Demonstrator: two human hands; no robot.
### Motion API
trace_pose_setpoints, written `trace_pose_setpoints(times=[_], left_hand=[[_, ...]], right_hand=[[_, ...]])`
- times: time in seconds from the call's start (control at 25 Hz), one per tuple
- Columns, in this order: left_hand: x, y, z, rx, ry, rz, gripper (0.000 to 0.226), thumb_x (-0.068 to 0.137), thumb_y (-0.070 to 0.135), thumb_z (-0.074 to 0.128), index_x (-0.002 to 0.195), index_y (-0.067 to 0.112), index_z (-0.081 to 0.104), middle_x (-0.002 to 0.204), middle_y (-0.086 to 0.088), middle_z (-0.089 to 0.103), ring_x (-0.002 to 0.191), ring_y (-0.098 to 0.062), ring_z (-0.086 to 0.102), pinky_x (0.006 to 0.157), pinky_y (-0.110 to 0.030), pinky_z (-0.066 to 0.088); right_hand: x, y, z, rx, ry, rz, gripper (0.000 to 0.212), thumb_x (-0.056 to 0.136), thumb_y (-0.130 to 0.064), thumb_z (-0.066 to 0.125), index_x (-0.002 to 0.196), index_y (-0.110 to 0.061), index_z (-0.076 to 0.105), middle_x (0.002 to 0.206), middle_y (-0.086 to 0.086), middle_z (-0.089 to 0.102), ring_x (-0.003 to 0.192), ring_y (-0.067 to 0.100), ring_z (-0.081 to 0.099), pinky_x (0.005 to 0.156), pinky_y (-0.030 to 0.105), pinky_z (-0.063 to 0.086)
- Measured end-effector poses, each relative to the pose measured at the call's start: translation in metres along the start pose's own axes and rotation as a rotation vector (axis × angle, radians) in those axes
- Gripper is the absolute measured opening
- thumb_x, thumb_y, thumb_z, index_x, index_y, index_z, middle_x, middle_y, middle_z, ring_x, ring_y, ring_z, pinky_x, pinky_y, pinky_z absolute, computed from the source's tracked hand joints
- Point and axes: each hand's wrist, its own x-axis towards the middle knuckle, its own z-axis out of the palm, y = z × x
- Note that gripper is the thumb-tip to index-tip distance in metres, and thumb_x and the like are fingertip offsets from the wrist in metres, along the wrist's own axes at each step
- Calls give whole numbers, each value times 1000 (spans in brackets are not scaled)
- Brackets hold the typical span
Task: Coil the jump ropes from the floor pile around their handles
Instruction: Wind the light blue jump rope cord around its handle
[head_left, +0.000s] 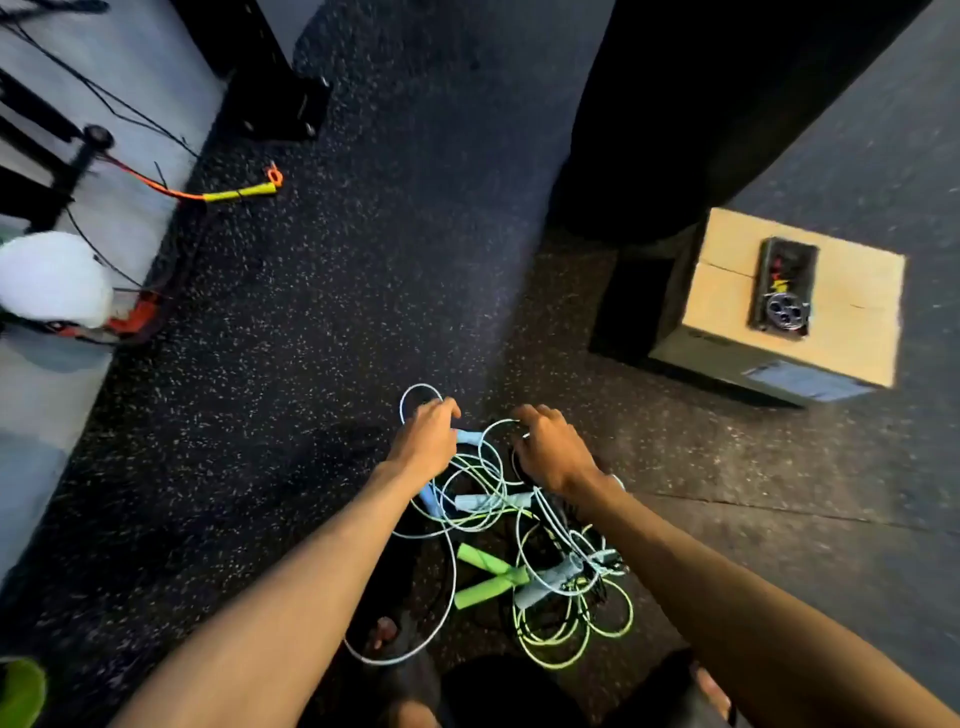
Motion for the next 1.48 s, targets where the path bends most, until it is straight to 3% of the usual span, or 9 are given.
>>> trace_pose_setpoints(times=[0.36, 0.52, 0.68, 0.88, 1.04, 1.12, 1.24, 1.4, 1.48], left_hand=[[63, -66, 113, 107, -20, 62, 42, 88, -5, 50, 126, 11, 59, 124, -6, 60, 117, -26, 55, 97, -35, 44], [69, -69, 129, 358, 28, 131, 37, 86, 14, 64, 123, 20, 60, 123, 0, 55, 120, -23, 45, 101, -37, 31], [66, -61, 134, 508, 67, 188, 27, 86, 19, 65, 112, 23, 59, 118, -1, 52, 115, -24, 44, 102, -42, 28], [61, -40, 107, 381, 182, 272, 22, 94, 23, 56, 112, 13, 49, 113, -6, 61, 106, -27, 55, 91, -40, 35], [62, -12, 69, 38, 254, 118, 17, 97, 16, 53, 110, 6, 47, 104, -19, 65, 94, -37, 62, 71, -41, 39], [60, 8, 54, -129, 241, 121, 19, 97, 9, 50, 115, 7, 45, 102, -20, 64, 90, -36, 61, 65, -38, 36], [55, 32, 36, -247, 213, 218, 46, 88, -5, 48, 127, 18, 45, 102, -11, 58, 91, -25, 55, 74, -36, 42], [56, 48, 8, -240, 218, 258, 6, 91, 13, 60, 96, 10, 58, 85, -8, 62, 78, -23, 57, 70, -32, 40], [56, 57, -4, -304, 195, 251, 21, 95, 24, 59, 79, 10, 58, 68, -7, 65, 61, -15, 57, 64, -30, 41]], right_hand=[[88, 39, 121, -216, -116, -172, 41, 85, -4, 50, 126, -6, 55, 123, 15, 55, 118, 34, 48, 100, 40, 41], [90, 52, 133, -298, -71, -152, 28, 96, -18, 47, 120, -7, 55, 120, 17, 61, 115, 35, 49, 96, 42, 41], [80, 53, 135, -302, -94, -76, 34, 99, -34, 48, 116, -6, 58, 115, 20, 66, 109, 39, 59, 85, 41, 45], [71, 52, 117, -157, -115, 87, 36, 98, -32, 50, 113, -2, 63, 119, 23, 63, 113, 41, 58, 90, 42, 48], [66, 57, 83, 69, -129, 91, 25, 97, -23, 50, 98, -3, 65, 104, 23, 70, 99, 39, 65, 84, 41, 51], [60, 54, 68, 284, -38, 99, 17, 98, -18, 48, 90, -10, 61, 92, 17, 73, 87, 33, 70, 82, 45, 55], [53, 40, 45, 535, 184, 106, 18, 101, -15, 45, 90, -8, 57, 81, 11, 69, 75, 28, 70, 74, 43, 58], [49, 34, -3, 621, 507, 62, 28, 102, -20, 44, 82, -15, 63, 74, 2, 63, 68, 16, 57, 70, 33, 46], [44, 31, -22, 588, 568, -14, 29, 102, -22, 46, 83, -13, 67, 76, 0, 66, 67, 11, 56, 68, 25, 44]])
